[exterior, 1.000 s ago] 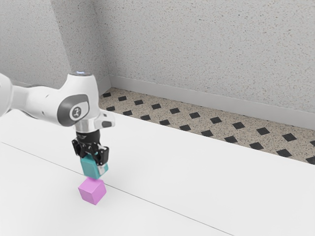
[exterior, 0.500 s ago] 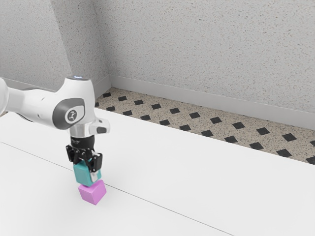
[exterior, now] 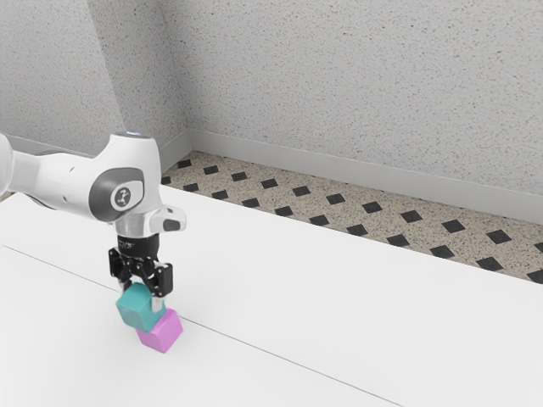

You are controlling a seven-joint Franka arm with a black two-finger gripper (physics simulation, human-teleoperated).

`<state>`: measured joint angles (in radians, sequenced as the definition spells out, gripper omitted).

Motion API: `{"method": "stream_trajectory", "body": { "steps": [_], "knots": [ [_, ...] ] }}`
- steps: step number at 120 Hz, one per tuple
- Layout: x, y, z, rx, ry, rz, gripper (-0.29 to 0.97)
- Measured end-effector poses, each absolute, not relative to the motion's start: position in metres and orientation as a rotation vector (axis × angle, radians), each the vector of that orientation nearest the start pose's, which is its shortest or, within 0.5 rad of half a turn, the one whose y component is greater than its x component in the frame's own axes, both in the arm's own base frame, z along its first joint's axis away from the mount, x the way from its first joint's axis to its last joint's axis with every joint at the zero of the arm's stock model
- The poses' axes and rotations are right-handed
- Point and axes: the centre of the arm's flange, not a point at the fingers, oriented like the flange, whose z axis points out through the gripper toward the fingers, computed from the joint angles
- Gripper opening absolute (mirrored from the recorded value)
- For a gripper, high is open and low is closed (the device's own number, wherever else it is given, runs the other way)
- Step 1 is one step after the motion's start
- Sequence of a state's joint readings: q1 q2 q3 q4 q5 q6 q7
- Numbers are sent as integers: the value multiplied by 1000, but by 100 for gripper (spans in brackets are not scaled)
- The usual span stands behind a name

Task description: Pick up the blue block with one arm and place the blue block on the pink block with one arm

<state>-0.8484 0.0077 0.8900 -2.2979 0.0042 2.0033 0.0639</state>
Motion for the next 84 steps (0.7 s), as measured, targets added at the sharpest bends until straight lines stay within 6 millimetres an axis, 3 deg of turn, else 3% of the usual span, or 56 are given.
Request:
{"method": "stream_trajectory", "body": {
  "steps": [20,37,52,63,84],
  "knots": [
    [487,17,338,-3112,62,423,61],
    [520,10,388,-3111,109,240,65],
    [536,-3,448,-3138,185,60,66],
    [552,4,520,-3126,192,-85,67],
    [564,13,635,-3017,175,-258,67]
  ]
}}
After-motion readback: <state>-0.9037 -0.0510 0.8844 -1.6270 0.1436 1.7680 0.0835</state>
